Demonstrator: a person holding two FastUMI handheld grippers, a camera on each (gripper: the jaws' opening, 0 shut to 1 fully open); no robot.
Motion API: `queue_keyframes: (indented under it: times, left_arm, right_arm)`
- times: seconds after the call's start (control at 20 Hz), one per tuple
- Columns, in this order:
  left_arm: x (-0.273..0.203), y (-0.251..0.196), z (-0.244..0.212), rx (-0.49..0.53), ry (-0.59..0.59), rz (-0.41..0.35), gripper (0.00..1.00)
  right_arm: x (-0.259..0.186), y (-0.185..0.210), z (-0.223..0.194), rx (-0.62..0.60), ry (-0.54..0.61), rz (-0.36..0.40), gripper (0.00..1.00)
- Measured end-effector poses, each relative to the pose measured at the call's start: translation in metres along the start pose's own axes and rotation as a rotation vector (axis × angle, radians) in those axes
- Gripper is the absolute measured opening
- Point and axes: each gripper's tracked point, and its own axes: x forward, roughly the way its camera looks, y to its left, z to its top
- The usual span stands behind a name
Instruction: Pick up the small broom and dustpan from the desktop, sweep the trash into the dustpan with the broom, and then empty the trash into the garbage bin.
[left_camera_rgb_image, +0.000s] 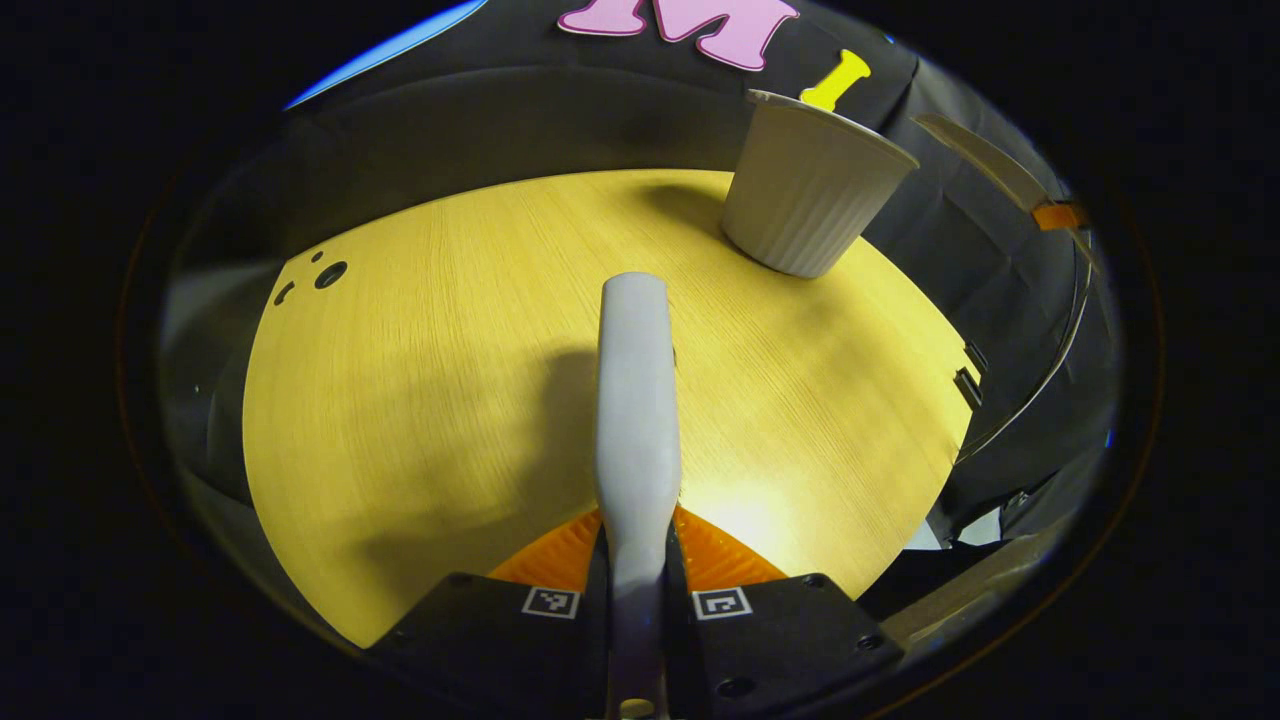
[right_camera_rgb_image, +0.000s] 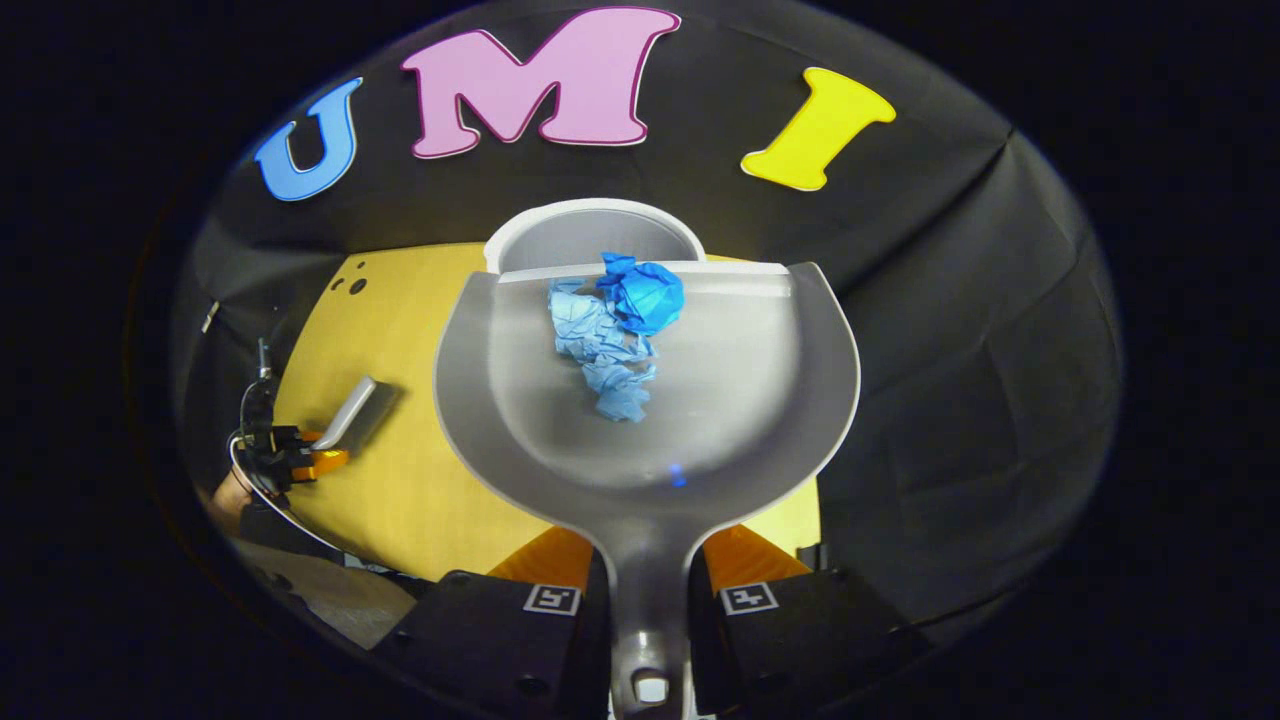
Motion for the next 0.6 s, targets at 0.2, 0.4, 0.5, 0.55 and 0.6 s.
queue_keyframes:
  times: [0.2, 0.4, 0.5, 0.55, 0.6]
  left_arm:
    - [0.003, 0.0, -0.004, -0.021, 0.011, -0.008, 0.24]
    - [0.007, 0.005, -0.006, -0.043, 0.015, 0.0, 0.27]
    - [0.006, 0.008, -0.007, -0.051, 0.017, 0.001, 0.24]
    - [0.006, 0.009, -0.009, -0.055, 0.016, 0.0, 0.27]
    - [0.007, 0.01, -0.008, -0.059, 0.015, -0.002, 0.24]
  right_arm:
    - [0.02, -0.019, 0.05, -0.04, 0.032, -0.02, 0.36]
    - [0.049, -0.024, 0.08, -0.108, 0.092, -0.057, 0.28]
    - [0.062, -0.027, 0.092, -0.151, 0.116, -0.083, 0.36]
    - [0.066, -0.029, 0.097, -0.195, 0.13, -0.108, 0.36]
    - [0.069, -0.036, 0.102, -0.248, 0.141, -0.144, 0.36]
